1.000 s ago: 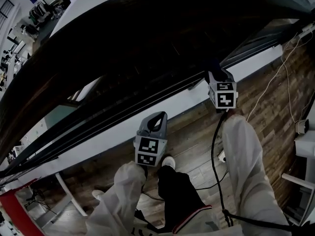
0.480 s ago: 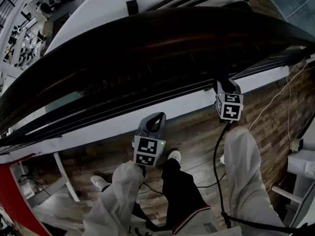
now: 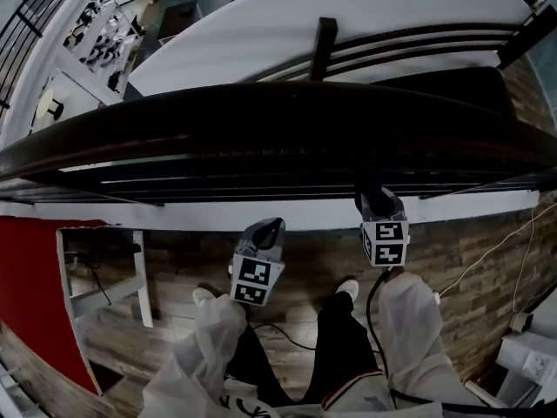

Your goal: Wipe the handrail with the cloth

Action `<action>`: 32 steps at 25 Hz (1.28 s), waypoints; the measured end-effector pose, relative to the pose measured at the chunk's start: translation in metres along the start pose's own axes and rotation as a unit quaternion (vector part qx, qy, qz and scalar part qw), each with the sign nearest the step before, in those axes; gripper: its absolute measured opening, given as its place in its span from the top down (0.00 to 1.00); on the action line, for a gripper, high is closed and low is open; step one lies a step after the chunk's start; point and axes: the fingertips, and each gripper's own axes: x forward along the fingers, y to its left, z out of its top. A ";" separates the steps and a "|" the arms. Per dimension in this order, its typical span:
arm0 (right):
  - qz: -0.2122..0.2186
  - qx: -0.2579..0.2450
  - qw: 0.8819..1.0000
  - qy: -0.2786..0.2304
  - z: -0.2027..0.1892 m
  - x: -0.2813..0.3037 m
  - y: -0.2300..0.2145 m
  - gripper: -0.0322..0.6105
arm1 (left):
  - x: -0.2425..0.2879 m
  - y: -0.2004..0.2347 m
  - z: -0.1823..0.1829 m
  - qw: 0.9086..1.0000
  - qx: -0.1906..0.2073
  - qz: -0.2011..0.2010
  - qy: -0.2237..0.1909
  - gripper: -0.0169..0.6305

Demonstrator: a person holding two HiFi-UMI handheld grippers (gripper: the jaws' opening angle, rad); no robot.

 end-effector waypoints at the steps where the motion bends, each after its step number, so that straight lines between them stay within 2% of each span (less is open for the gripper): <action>1: 0.019 -0.009 1.000 0.002 0.005 0.003 0.030 0.80 | -0.015 0.017 -0.006 1.000 -0.006 0.010 0.001 0.97; 7: 0.135 -0.029 0.990 -0.009 0.037 0.035 0.213 0.80 | -0.101 0.126 -0.050 0.994 -0.053 0.091 -0.002 0.97; 12: 0.186 -0.040 0.982 -0.005 0.057 0.058 0.336 0.80 | -0.160 0.204 -0.082 0.988 -0.076 0.135 -0.005 0.97; 18: 0.243 -0.073 0.967 -0.002 0.075 0.082 0.467 0.80 | -0.214 0.288 -0.128 0.975 -0.117 0.186 -0.016 0.97; 23: 0.274 -0.069 0.959 0.010 0.076 0.106 0.545 0.80 | -0.234 0.337 -0.159 0.967 -0.141 0.209 -0.026 0.97; 32: 0.280 -0.052 0.958 0.039 0.055 0.164 0.627 0.81 | -0.243 0.384 -0.213 0.958 -0.175 0.224 -0.034 0.97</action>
